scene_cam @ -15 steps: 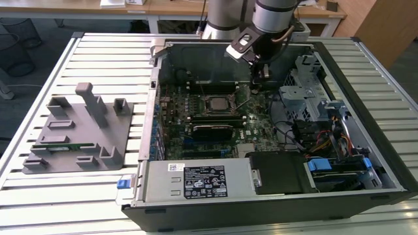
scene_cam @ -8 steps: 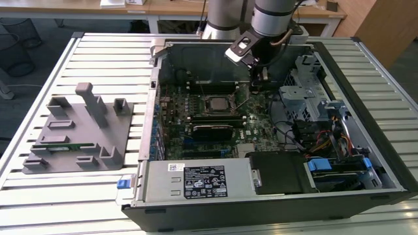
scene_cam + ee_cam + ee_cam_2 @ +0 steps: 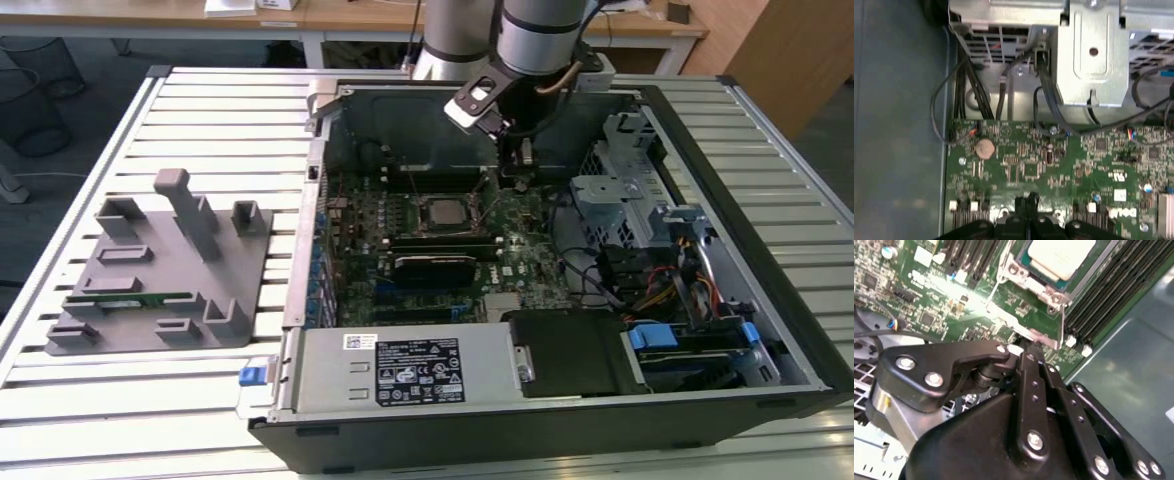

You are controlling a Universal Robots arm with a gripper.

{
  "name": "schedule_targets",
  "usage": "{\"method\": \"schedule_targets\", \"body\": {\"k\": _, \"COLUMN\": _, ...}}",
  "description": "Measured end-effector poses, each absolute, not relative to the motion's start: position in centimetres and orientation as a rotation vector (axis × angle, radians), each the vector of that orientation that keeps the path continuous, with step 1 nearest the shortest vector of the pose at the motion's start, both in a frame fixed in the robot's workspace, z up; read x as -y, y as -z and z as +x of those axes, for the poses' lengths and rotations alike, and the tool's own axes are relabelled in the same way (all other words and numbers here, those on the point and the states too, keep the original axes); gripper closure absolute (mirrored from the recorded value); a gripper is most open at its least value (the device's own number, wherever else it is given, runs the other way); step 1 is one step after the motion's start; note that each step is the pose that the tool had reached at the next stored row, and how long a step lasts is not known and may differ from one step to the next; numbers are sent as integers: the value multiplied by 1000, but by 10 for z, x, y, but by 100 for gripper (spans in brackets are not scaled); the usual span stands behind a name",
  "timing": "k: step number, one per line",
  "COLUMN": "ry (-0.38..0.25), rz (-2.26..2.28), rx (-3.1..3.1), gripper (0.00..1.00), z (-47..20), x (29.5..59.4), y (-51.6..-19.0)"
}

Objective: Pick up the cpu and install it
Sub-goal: 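Close the cpu cover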

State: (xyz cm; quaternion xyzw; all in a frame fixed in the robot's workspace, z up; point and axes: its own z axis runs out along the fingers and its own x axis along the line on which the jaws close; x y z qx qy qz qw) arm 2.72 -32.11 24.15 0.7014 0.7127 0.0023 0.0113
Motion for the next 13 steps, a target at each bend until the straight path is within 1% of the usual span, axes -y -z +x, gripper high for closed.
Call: {"method": "schedule_targets", "body": {"k": 13, "ry": -7, "rz": 2188, "rx": -2223, "gripper": 89, "z": 24, "x": 321, "y": -241}}
